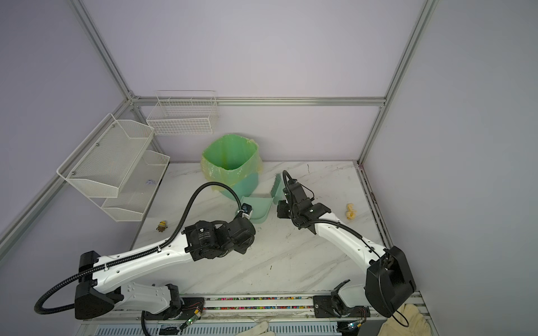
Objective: Sweep away the paper scraps from the table
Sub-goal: 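Lift the filled dustpan toward the bin with the left gripper while the right draws back, then raise the dustpan over the green bin with the left gripper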
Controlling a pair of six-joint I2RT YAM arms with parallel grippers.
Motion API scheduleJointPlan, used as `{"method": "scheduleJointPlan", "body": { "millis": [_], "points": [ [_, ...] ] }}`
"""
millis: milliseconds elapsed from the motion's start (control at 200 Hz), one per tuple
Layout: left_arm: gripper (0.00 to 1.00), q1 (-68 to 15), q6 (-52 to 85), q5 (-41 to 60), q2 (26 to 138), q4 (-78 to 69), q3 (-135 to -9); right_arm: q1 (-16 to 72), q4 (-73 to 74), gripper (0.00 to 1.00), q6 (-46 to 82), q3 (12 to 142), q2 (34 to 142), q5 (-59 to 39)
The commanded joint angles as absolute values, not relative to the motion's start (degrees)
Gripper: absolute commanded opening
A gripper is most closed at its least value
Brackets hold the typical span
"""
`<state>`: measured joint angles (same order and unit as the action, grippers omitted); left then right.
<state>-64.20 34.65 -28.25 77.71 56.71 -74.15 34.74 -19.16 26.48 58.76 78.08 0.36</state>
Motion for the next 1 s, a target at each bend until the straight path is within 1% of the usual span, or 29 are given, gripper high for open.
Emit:
{"method": "scheduleJointPlan", "body": {
  "millis": [0,320,385,995],
  "points": [
    [0.00,-63.51,30.60,-30.44,78.62,55.99,-82.30,34.46,-15.91,0.00,27.95,57.70,75.68,0.33],
    [0.00,-59.72,28.66,-26.80,80.46,55.90,-88.09,34.42,-15.66,0.00,27.17,57.06,73.86,2.35],
    [0.00,-58.99,28.35,-26.10,82.55,55.90,-89.13,34.37,-15.43,0.00,26.86,57.08,73.74,2.46],
    [0.00,-52.72,23.34,-19.14,85.89,55.55,-99.86,34.37,-13.24,0.00,26.02,56.24,72.82,3.49]
  ]
}}
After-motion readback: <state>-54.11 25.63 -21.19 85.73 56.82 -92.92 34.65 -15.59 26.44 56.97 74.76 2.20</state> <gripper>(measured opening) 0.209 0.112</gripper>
